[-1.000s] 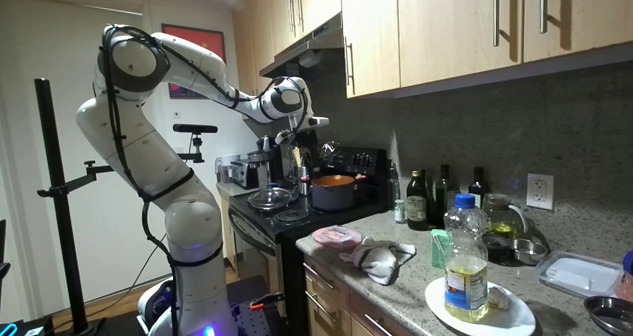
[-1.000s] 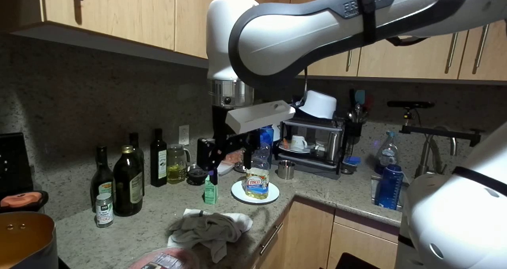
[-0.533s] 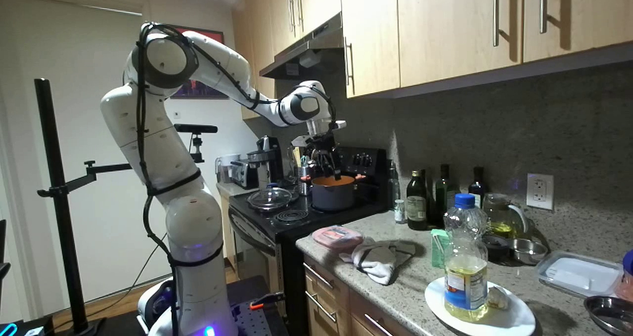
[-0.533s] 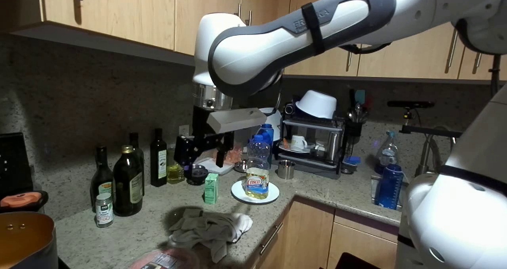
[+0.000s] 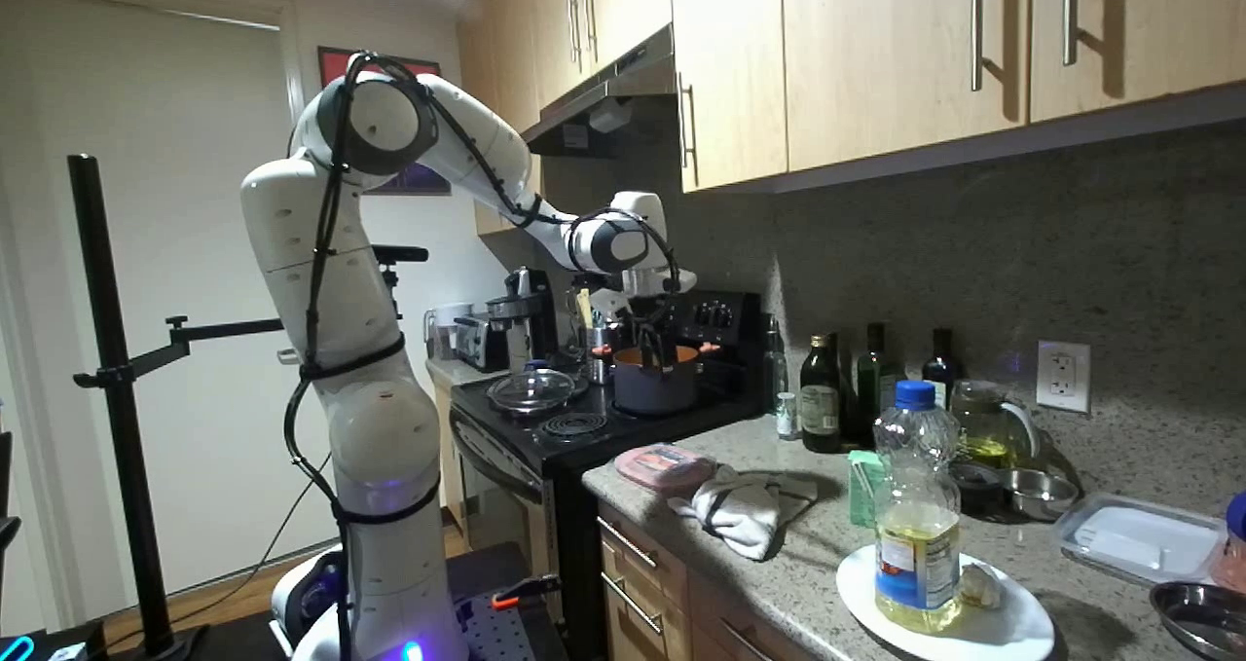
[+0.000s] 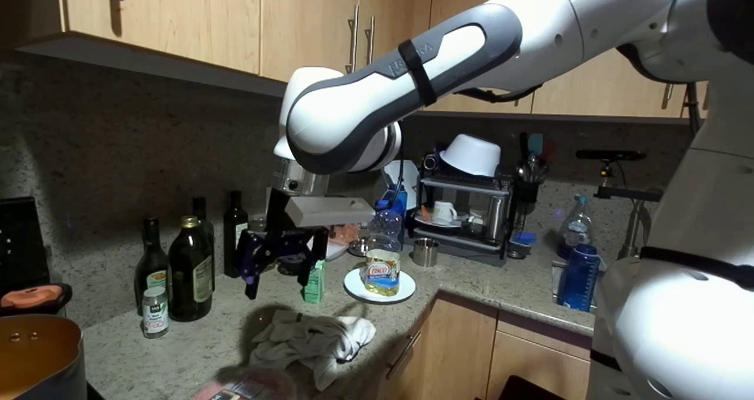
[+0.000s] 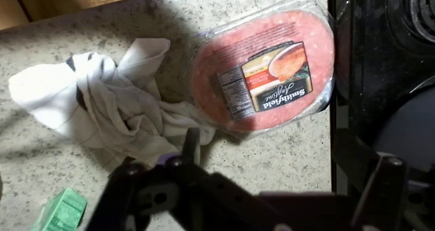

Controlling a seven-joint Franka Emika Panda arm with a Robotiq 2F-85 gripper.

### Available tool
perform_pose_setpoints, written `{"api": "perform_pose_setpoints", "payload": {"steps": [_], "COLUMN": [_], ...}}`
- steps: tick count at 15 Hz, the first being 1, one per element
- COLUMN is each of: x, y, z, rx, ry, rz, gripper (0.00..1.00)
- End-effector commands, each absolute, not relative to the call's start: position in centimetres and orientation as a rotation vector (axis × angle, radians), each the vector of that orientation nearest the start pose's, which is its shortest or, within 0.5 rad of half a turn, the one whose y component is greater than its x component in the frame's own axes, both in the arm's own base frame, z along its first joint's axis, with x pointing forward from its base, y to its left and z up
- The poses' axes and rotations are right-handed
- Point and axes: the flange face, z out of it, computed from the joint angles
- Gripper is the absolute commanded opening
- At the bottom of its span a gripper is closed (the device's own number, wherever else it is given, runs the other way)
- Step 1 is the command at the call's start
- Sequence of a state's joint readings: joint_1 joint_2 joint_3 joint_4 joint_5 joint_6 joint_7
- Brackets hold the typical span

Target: Pick up the package from the counter and put it in the pot

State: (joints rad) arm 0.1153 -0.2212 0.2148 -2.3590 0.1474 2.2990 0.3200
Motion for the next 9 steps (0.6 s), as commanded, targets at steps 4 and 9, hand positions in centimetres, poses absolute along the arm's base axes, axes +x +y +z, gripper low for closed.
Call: {"api": "perform_pose_setpoints", "payload": {"steps": [4,9], "x": [45.9,46.5], "y": [16.2,16.0], "z": [39.8,38.7], "rx": [-2.935,-2.935], "ry": [0.187,0.230], "rz": [-0.079,-0.085], "gripper": [1.00,1.00]}}
